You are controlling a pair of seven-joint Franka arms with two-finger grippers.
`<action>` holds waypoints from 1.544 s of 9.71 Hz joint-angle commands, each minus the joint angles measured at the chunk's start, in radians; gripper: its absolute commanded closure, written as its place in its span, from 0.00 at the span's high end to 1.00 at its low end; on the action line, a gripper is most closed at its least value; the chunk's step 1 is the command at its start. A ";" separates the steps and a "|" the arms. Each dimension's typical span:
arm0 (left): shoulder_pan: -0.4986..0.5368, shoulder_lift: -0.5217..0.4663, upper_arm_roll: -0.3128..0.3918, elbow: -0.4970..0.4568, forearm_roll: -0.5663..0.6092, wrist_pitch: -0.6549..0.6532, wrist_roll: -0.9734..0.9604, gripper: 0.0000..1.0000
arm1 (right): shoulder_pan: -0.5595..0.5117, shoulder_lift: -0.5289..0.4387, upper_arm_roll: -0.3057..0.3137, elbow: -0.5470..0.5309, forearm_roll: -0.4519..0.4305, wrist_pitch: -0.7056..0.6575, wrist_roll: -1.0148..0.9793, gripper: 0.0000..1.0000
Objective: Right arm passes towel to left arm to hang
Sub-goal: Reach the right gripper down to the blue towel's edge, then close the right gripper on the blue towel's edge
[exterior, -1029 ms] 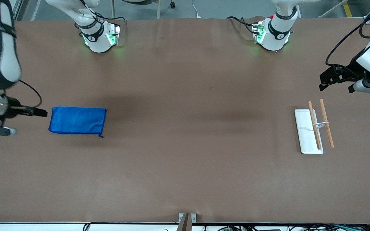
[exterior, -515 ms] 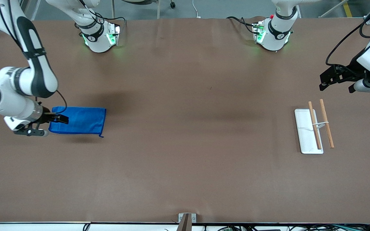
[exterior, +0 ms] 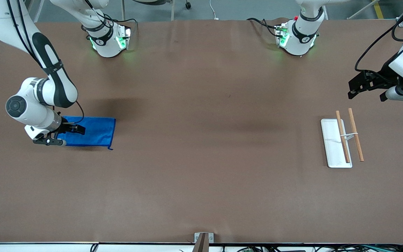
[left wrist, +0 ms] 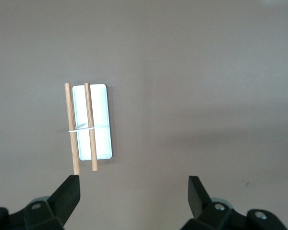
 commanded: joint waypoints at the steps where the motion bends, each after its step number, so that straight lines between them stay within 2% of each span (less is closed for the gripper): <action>1: -0.002 0.013 -0.001 -0.017 0.010 0.006 0.016 0.99 | -0.009 0.007 0.008 -0.033 -0.009 0.026 -0.009 0.98; 7: -0.002 0.019 -0.001 -0.003 0.016 0.008 0.002 0.99 | -0.014 0.044 0.009 -0.045 -0.009 0.075 -0.008 0.88; 8: -0.005 0.020 0.000 0.000 0.019 0.008 -0.003 0.99 | -0.015 0.044 0.009 -0.045 -0.009 0.072 -0.008 0.80; 9: -0.008 0.022 0.000 0.000 0.018 0.008 -0.003 0.99 | -0.015 0.046 0.009 -0.045 -0.009 0.067 -0.008 0.56; 10: -0.006 0.025 -0.001 0.002 0.009 0.008 -0.006 0.99 | -0.015 0.044 0.009 -0.044 -0.009 0.059 -0.006 0.21; 11: 0.000 0.025 -0.001 0.005 0.004 0.006 -0.003 0.99 | -0.015 0.041 0.011 -0.037 -0.009 0.034 -0.006 0.05; 12: 0.000 0.025 -0.001 0.005 0.003 0.006 -0.004 0.99 | -0.014 0.031 0.011 -0.019 -0.007 -0.026 -0.006 0.00; 15: -0.002 0.025 -0.001 0.002 0.004 0.006 -0.006 0.99 | -0.006 0.001 0.011 0.071 -0.007 -0.222 -0.008 0.00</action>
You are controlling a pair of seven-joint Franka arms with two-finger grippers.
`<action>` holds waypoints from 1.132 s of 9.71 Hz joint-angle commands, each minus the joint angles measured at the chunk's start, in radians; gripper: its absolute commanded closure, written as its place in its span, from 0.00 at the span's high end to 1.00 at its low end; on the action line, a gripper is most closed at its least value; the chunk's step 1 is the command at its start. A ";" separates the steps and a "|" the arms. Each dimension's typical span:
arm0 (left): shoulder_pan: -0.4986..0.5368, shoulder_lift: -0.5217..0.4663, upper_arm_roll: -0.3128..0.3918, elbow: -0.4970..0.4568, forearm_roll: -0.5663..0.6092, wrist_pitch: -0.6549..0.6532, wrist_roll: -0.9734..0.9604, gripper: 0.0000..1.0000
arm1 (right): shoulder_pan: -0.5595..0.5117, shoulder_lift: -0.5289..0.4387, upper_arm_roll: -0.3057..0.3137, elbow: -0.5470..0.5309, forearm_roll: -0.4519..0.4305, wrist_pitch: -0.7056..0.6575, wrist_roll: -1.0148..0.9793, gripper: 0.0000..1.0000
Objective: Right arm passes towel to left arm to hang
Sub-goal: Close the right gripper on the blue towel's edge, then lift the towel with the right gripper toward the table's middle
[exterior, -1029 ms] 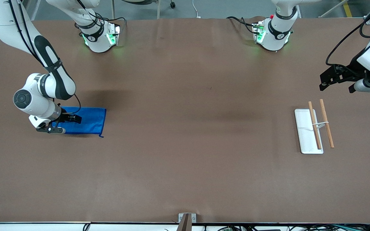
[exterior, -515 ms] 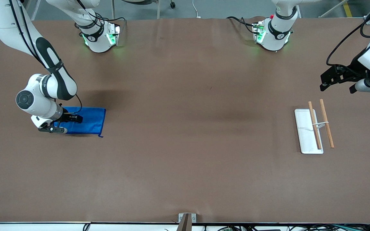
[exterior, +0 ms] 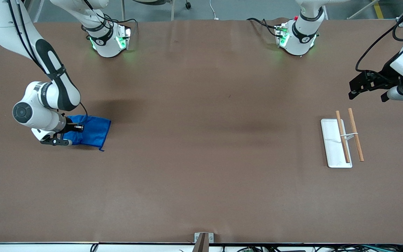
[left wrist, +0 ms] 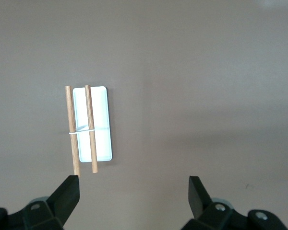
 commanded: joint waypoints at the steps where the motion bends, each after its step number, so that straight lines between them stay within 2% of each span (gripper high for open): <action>1: 0.000 0.022 -0.001 -0.007 0.004 0.002 -0.004 1.00 | -0.003 -0.033 0.008 0.030 -0.007 -0.088 -0.005 0.00; 3: 0.000 0.021 -0.001 -0.007 0.004 0.002 -0.003 0.99 | 0.015 -0.076 0.010 0.067 -0.007 -0.179 -0.002 0.00; 5: 0.000 0.021 -0.001 -0.007 0.004 0.002 -0.003 0.99 | 0.031 -0.104 0.028 0.219 -0.004 -0.436 -0.004 0.01; 6: 0.000 0.019 -0.001 -0.007 0.004 0.002 -0.003 1.00 | 0.029 -0.117 0.065 0.287 0.007 -0.547 0.001 0.01; 7: 0.000 0.019 -0.001 -0.007 0.004 0.002 -0.003 1.00 | 0.029 -0.155 0.104 0.309 0.010 -0.603 0.008 0.01; 8: 0.000 0.019 -0.001 -0.007 0.004 0.002 -0.003 1.00 | 0.028 -0.188 0.144 0.306 0.042 -0.632 0.010 0.01; 10: 0.000 0.021 -0.001 -0.008 0.006 0.003 0.000 0.99 | 0.032 -0.216 0.187 0.309 0.233 -0.657 -0.013 0.00; 11: 0.000 0.021 -0.003 -0.008 0.004 0.003 0.011 0.99 | 0.034 -0.214 0.238 0.309 0.302 -0.648 -0.033 0.00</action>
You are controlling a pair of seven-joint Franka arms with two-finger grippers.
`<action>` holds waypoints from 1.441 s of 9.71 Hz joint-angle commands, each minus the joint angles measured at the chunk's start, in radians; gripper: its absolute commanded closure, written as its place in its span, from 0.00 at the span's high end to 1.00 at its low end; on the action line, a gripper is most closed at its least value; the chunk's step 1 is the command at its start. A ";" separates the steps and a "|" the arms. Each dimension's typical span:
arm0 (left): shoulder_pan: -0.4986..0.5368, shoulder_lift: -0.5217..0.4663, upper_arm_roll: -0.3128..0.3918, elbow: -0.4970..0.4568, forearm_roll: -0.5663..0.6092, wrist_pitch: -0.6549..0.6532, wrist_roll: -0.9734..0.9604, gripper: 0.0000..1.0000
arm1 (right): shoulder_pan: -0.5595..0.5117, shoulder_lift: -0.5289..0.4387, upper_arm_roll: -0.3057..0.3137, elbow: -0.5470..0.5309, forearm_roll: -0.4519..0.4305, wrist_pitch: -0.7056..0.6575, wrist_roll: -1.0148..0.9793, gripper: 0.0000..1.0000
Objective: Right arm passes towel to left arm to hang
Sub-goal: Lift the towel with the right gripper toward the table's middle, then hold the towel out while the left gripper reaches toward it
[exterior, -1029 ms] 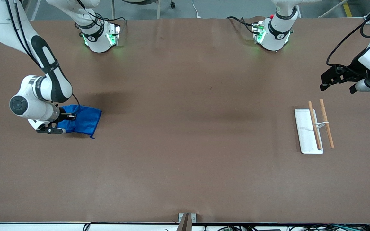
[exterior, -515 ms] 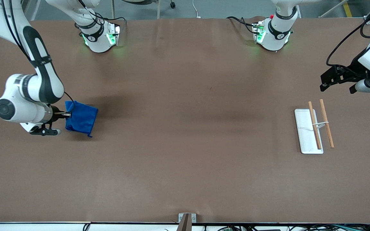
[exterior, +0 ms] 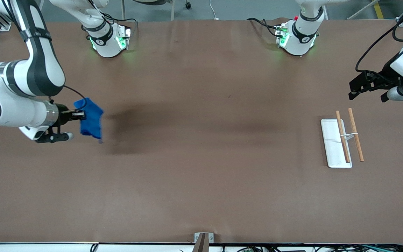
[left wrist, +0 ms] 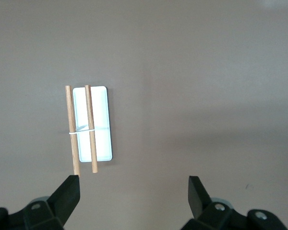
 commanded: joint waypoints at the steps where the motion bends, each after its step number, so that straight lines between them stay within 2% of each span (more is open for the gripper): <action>1: 0.004 0.017 -0.003 -0.009 0.003 0.003 0.021 0.97 | -0.006 -0.009 0.080 -0.013 0.175 0.014 -0.027 0.00; 3: -0.011 0.024 -0.008 -0.015 0.003 0.003 0.021 0.95 | 0.007 -0.006 0.128 -0.017 0.437 0.060 -0.030 0.00; 4: -0.014 0.028 -0.012 -0.013 -0.008 0.003 0.023 0.95 | 0.023 -0.005 0.149 -0.017 0.507 0.092 -0.028 0.00; 7: -0.007 0.045 -0.011 -0.021 -0.161 0.003 0.068 0.96 | 0.098 0.026 0.203 -0.025 0.823 0.191 -0.027 0.00; 10: -0.004 0.063 -0.012 -0.061 -0.235 0.003 0.157 0.99 | 0.231 0.063 0.205 -0.027 1.183 0.238 -0.028 0.00; 13: -0.011 0.088 -0.012 -0.157 -0.414 0.003 0.268 1.00 | 0.314 0.074 0.205 -0.025 1.442 0.266 -0.036 0.00; 14: -0.014 0.129 -0.012 -0.182 -0.532 0.003 0.283 1.00 | 0.345 0.084 0.205 -0.024 1.557 0.266 -0.068 0.00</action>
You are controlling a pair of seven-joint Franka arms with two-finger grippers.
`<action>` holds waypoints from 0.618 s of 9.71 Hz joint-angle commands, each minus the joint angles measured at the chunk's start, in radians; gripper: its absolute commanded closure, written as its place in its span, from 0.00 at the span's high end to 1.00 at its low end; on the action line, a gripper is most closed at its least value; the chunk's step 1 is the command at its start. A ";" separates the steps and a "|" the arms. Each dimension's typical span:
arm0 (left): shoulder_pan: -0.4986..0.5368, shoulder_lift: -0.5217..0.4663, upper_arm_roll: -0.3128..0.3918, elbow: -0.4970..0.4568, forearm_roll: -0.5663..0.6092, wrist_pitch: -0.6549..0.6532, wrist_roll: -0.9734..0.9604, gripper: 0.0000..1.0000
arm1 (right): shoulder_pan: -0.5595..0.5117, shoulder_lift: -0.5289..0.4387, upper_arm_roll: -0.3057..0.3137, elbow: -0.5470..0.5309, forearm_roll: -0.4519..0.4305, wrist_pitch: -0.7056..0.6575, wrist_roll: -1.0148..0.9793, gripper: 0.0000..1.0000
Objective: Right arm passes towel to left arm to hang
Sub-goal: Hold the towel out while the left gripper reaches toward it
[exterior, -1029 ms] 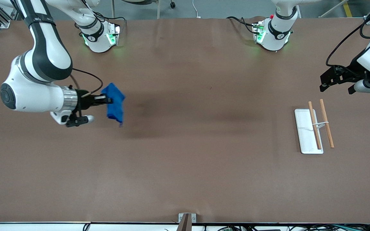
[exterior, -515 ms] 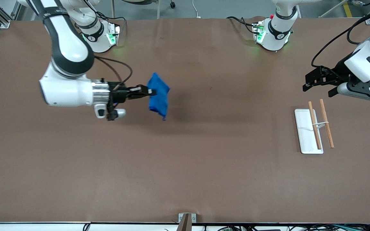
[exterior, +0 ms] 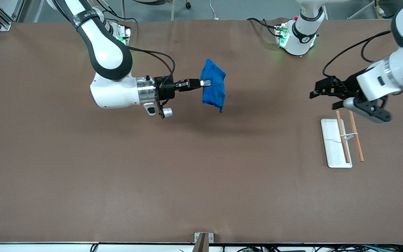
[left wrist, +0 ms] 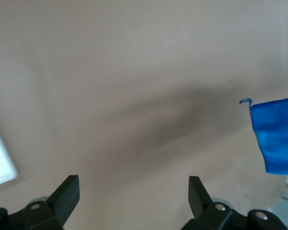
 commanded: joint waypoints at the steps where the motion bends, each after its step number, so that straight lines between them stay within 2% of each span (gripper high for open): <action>1: -0.015 0.077 -0.005 -0.084 -0.203 0.010 0.039 1.00 | 0.036 0.023 -0.001 -0.007 0.199 -0.006 -0.100 0.00; 2: -0.029 0.111 -0.013 -0.113 -0.296 0.012 0.065 1.00 | 0.050 0.046 0.002 -0.005 0.245 -0.008 -0.145 0.00; 4: -0.042 0.119 -0.028 -0.220 -0.501 0.064 0.190 1.00 | 0.086 0.059 0.004 -0.002 0.385 -0.009 -0.237 0.00; 6: -0.029 0.111 -0.031 -0.331 -0.685 0.063 0.336 1.00 | 0.090 0.064 0.004 -0.002 0.402 -0.042 -0.271 0.00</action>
